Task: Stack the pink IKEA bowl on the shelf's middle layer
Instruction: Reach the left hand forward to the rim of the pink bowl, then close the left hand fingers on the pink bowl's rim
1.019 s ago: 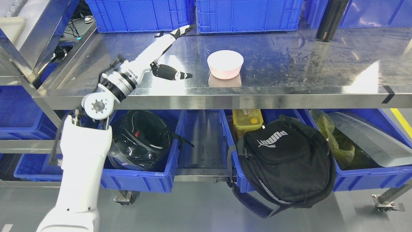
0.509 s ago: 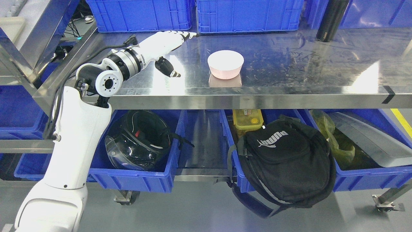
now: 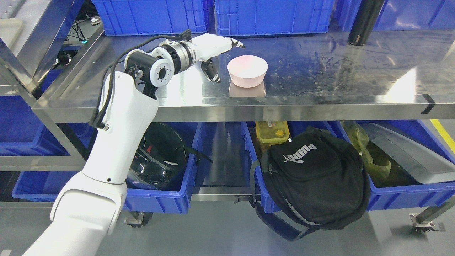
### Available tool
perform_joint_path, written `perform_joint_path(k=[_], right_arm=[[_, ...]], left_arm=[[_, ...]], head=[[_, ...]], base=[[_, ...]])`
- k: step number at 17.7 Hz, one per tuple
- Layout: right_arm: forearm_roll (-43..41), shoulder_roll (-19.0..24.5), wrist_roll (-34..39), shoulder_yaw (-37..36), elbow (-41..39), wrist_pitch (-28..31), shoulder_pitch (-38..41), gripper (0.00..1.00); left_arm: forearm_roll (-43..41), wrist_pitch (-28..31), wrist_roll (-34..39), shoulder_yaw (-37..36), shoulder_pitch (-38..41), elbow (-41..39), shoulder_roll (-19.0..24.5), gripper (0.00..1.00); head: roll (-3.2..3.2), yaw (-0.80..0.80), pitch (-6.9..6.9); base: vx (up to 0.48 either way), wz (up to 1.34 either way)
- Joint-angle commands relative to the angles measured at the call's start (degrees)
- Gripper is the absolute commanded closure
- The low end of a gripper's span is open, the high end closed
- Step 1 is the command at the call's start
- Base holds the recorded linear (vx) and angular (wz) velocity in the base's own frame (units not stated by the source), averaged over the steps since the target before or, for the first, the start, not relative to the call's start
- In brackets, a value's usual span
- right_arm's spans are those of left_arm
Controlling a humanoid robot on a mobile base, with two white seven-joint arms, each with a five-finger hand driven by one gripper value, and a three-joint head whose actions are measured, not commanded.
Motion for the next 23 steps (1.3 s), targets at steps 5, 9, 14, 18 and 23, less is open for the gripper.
perform_joint_path(k=[5, 9, 14, 18, 23], right_arm=[[0.0, -1.0, 0.0, 0.0, -1.0, 0.0, 1.3, 0.0], [0.0, -1.0, 0.0, 0.0, -1.0, 0.0, 1.3, 0.0], [0.0, -1.0, 0.0, 0.0, -1.0, 0.0, 1.3, 0.0], [0.0, -1.0, 0.0, 0.0, -1.0, 0.0, 1.3, 0.0], [0.0, -1.0, 0.0, 0.0, -1.0, 0.0, 1.3, 0.0]], left_arm=[[-4.7, 0.0, 0.4, -5.0, -2.8, 18.7, -6.9, 0.12], [-7.9, 0.0, -0.1, -5.0, -3.8, 19.1, -6.9, 0.12], [-7.9, 0.0, -0.1, -5.0, -4.4, 19.0, -6.9, 0.12], [-8.6, 0.0, -0.2, -4.7, -5.2, 19.0, -6.9, 0.12], [-9.4, 0.1, -0.6, -4.6, -4.4, 19.3, -6.9, 0.14]], head=[[0.0, 0.0, 0.0], [0.0, 0.0, 0.0], [0.0, 0.0, 0.0], [0.0, 0.0, 0.0], [0.0, 0.0, 0.0]], base=[[0.033, -0.14], [0.021, -0.05], [0.002, 0.0], [0.0, 0.0], [0.0, 0.0]])
